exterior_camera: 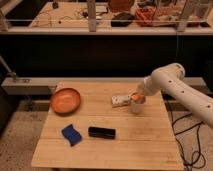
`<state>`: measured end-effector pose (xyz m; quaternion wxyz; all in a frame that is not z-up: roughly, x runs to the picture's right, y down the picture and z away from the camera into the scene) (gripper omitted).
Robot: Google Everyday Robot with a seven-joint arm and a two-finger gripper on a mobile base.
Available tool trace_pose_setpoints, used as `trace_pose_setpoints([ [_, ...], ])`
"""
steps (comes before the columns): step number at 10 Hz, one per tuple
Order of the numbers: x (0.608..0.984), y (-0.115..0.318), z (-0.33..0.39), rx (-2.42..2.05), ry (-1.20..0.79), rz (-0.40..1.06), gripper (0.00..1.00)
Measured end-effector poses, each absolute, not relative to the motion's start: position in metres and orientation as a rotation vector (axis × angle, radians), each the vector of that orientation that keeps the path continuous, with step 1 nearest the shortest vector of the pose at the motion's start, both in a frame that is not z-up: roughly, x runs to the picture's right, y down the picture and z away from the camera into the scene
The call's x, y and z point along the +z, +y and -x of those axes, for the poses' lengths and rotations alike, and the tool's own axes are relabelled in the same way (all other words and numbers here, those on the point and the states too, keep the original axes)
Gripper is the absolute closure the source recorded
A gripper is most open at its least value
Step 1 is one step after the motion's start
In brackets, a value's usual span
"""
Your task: Place the pepper in the ceramic cup
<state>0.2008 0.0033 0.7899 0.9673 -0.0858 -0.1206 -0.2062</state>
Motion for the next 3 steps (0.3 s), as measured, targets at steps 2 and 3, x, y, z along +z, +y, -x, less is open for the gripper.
trace_pose_setpoints([
  [2, 0.79, 0.0035, -0.2008, -0.417, -0.243, 0.173, 0.59],
  [3, 0.79, 0.0034, -0.2007, -0.417, -0.243, 0.173, 0.52],
])
